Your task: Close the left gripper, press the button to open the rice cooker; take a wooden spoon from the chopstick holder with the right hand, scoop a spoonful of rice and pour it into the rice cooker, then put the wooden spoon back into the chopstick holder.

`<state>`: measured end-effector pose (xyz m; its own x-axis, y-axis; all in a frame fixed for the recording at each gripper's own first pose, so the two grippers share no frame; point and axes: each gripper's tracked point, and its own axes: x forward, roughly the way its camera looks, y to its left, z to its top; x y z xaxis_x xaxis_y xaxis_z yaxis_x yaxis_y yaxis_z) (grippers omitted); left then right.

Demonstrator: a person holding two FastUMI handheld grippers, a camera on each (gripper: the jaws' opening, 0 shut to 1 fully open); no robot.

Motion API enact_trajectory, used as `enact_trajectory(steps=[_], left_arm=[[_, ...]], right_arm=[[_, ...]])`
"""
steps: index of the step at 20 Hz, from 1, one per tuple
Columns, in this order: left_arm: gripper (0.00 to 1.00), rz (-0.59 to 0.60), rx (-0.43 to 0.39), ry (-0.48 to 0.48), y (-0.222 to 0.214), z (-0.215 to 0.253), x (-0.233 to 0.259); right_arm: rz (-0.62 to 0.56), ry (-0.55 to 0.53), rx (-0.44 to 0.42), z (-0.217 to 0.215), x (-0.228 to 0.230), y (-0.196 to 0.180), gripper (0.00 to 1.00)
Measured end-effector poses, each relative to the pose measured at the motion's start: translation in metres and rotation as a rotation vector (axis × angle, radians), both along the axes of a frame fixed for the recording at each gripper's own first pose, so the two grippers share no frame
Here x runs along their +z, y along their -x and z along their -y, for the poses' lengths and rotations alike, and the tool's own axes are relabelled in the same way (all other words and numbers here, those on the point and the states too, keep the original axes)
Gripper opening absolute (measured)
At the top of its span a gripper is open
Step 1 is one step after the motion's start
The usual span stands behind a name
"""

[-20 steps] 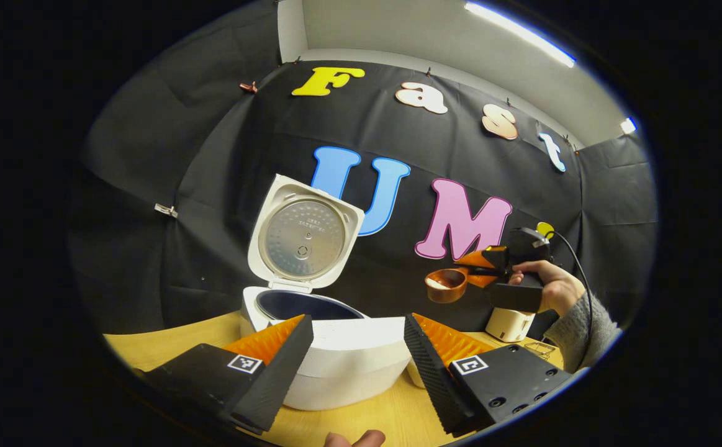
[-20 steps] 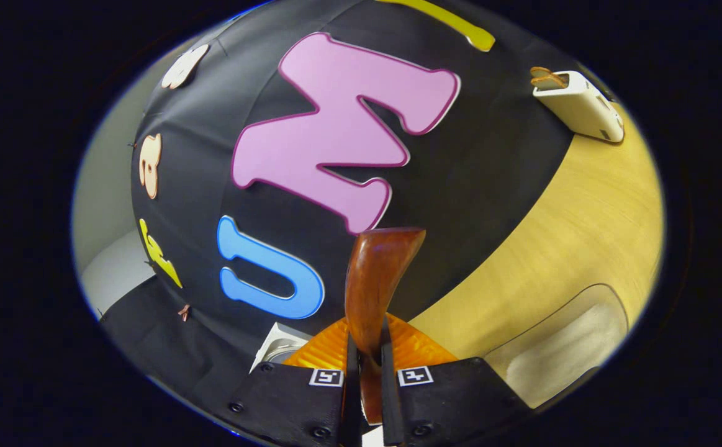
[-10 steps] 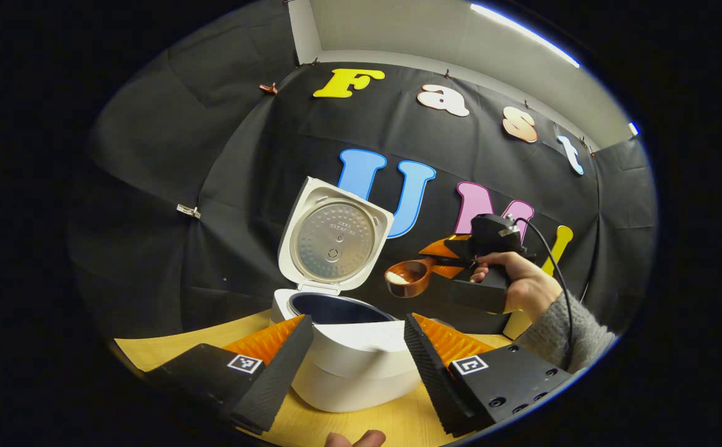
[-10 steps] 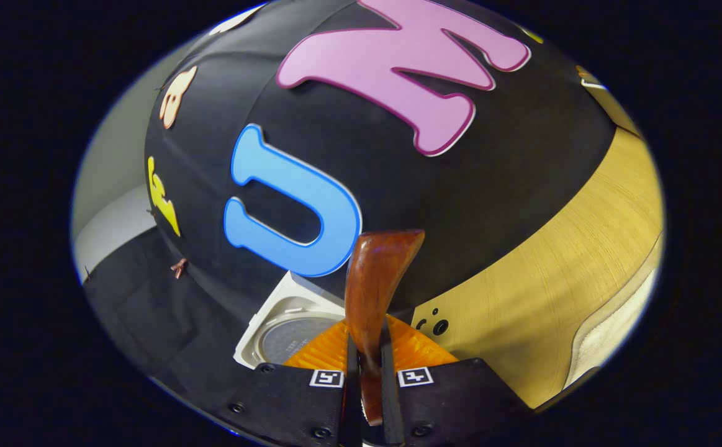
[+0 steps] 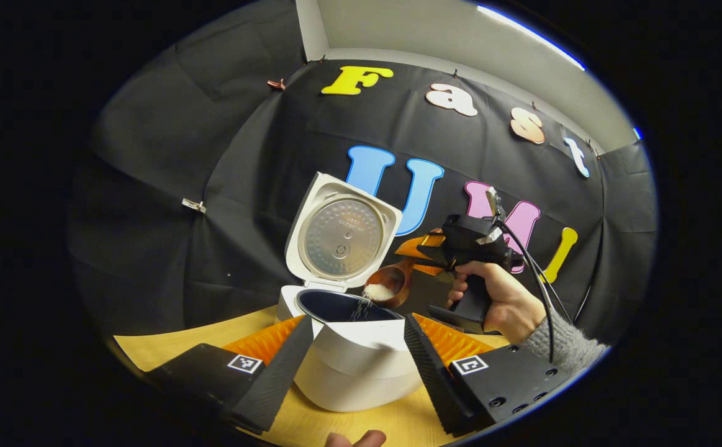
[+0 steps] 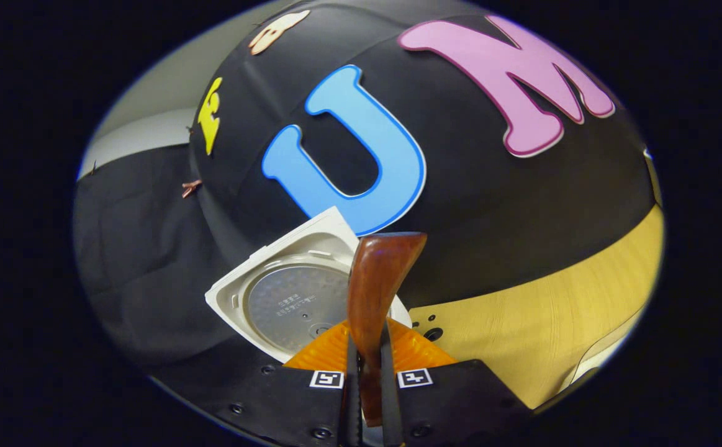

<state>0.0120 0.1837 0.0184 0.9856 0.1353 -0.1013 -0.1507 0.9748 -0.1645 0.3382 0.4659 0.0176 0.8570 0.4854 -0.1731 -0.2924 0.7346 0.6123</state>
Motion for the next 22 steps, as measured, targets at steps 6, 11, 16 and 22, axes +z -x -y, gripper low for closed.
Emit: enact_trajectory(steps=[6,11,16,22], left_arm=[[0.95,0.003,0.002,-0.002,0.000,-0.002,0.001],[0.95,-0.002,0.004,-0.001,0.001,-0.003,0.000],[0.95,-0.002,0.006,0.003,0.002,-0.005,-0.002],[0.95,-0.002,0.010,0.003,0.002,-0.005,0.000]], right_arm=[[0.125,0.189,0.073,-0.024,0.001,0.012,0.16],[0.240,0.319,0.121,-0.043,0.011,0.023,0.16],[0.372,0.449,0.140,-0.053,0.025,0.032,0.16],[0.514,0.594,0.186,-0.073,0.034,0.048,0.16]])
